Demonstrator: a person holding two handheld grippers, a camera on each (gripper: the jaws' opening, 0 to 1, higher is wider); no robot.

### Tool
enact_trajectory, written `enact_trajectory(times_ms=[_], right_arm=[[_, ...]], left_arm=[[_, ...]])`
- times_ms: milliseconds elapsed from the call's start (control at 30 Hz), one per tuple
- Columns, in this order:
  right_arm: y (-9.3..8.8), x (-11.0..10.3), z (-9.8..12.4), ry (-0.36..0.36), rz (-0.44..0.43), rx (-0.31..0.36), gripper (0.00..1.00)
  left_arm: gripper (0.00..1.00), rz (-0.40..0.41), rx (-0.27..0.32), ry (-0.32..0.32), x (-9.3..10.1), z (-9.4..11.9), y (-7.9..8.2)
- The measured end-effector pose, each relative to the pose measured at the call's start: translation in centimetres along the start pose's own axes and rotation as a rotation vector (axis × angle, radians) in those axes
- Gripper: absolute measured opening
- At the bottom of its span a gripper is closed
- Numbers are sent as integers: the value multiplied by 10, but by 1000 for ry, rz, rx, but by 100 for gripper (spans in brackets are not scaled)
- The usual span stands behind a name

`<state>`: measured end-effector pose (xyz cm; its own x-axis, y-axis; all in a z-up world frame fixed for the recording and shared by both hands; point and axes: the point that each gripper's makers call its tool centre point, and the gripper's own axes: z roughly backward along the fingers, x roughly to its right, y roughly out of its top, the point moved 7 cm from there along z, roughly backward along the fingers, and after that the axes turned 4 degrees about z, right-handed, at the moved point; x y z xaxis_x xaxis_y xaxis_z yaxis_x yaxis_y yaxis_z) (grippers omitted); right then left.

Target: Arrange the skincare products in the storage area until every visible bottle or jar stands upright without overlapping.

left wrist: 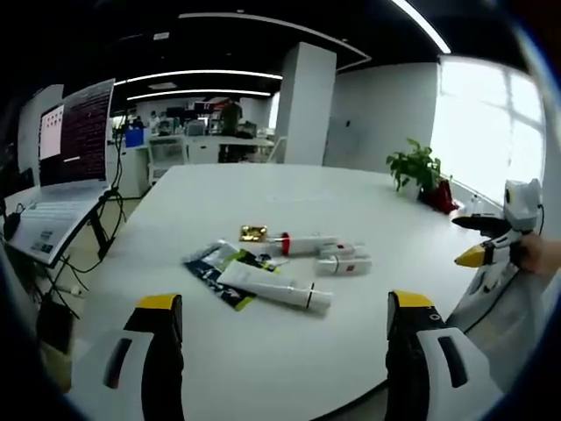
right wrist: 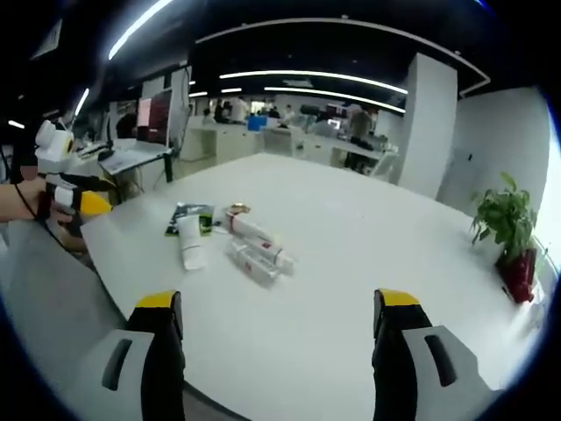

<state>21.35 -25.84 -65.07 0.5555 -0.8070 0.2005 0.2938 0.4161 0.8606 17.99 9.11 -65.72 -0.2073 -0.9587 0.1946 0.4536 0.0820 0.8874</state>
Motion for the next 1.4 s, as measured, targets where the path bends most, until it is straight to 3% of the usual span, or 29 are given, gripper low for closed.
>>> enact_trajectory(times_ms=[67,400,800,1100,1400], right_arm=[[-5,0,-3,10,2,-53,89],[-7,2,-24,62,32,-112,87],[-2,-4,-44,95,39,-117,85],[-9,-9,-47,103,16,-134,85],[-3,-7,-51,97,21,-124,85]], left_arm=[[90,-1,0,-4,-1,0,0],[89,29,15,5,-3,2,1],[88,41,7,1,-3,1,0],[87,38,-6,-3,-1,0,-1],[86,36,-19,-9,0,-1,-3]])
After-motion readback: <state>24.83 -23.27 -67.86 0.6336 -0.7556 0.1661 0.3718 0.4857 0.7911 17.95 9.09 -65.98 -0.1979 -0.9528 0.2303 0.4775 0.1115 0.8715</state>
